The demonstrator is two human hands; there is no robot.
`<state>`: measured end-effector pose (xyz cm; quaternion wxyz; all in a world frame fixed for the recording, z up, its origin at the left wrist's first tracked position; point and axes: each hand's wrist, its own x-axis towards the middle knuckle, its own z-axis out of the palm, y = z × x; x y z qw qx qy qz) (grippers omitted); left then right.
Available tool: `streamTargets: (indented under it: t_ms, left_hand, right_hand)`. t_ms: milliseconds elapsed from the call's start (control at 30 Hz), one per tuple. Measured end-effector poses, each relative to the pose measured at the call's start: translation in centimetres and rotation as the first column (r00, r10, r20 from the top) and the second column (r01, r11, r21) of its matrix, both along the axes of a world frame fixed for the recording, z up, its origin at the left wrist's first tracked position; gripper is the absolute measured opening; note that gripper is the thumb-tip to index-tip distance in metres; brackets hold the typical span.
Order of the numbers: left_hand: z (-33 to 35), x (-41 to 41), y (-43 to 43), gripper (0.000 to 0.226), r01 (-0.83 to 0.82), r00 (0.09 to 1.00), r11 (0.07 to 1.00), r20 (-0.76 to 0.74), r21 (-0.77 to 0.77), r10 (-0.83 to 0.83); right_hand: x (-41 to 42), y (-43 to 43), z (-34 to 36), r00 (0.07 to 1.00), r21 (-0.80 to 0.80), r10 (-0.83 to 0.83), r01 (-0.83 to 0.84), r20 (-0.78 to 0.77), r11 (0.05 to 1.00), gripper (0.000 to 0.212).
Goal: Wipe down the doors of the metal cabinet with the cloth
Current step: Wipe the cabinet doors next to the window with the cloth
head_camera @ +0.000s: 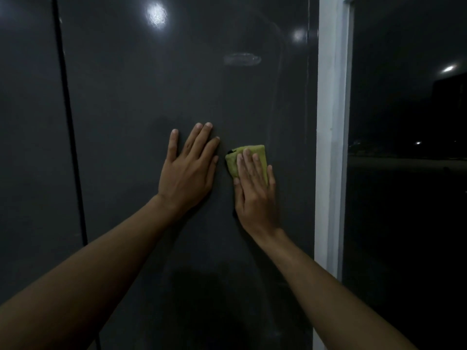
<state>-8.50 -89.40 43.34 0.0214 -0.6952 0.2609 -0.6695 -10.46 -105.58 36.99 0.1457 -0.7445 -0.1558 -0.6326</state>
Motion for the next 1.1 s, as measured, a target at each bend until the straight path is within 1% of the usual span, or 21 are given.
streamTargets:
  t_ms: [67,233,300,433,633,833,1033,1100]
  left_hand:
    - [0.2,0.0,0.1,0.041,-0.003,1.0,1.0,-0.003,0.011,0.003]
    - [1.4,0.3,-0.1,0.039,0.01,1.0,1.0,0.011,0.007,-0.01]
    - [2.1,0.4,-0.1,0.039,0.018,1.0,1.0,0.018,0.006,-0.019]
    - [2.8,0.5,-0.3,0.038,0.027,0.999,1.0,0.029,-0.008,-0.027]
    - [4.3,0.6,-0.8,0.038,0.033,0.998,0.999,0.046,-0.015,-0.032]
    - [6.1,0.6,-1.2,0.038,0.046,0.998,0.998,0.043,-0.044,-0.045]
    - [7.4,0.7,-1.6,0.038,0.05,0.998,0.998,0.047,-0.039,-0.049]
    - [7.8,0.8,-1.8,0.037,0.058,0.998,0.997,0.042,-0.047,-0.056]
  right_hand:
    - [0.0,0.0,0.7,1.0,0.001,0.005,-0.005,-0.005,1.0,0.048]
    - [0.1,0.3,5.7,1.0,0.027,-0.028,0.028,0.002,0.999,0.048]
    - [0.1,0.4,5.9,1.0,0.039,-0.023,0.023,0.007,0.999,0.048]
    - [-0.1,0.5,4.6,1.0,0.014,-0.02,0.02,-0.001,1.0,0.049]
    - [-0.1,0.6,10.0,0.999,0.038,-0.031,0.032,-0.013,0.999,0.049]
    - [0.0,0.5,9.4,1.0,0.012,-0.029,0.029,-0.008,1.0,0.049]
    - [0.0,0.8,14.3,0.998,0.017,-0.07,0.07,-0.004,0.997,0.049]
    - [0.0,0.9,14.7,0.998,0.021,-0.064,0.063,0.004,0.998,0.049]
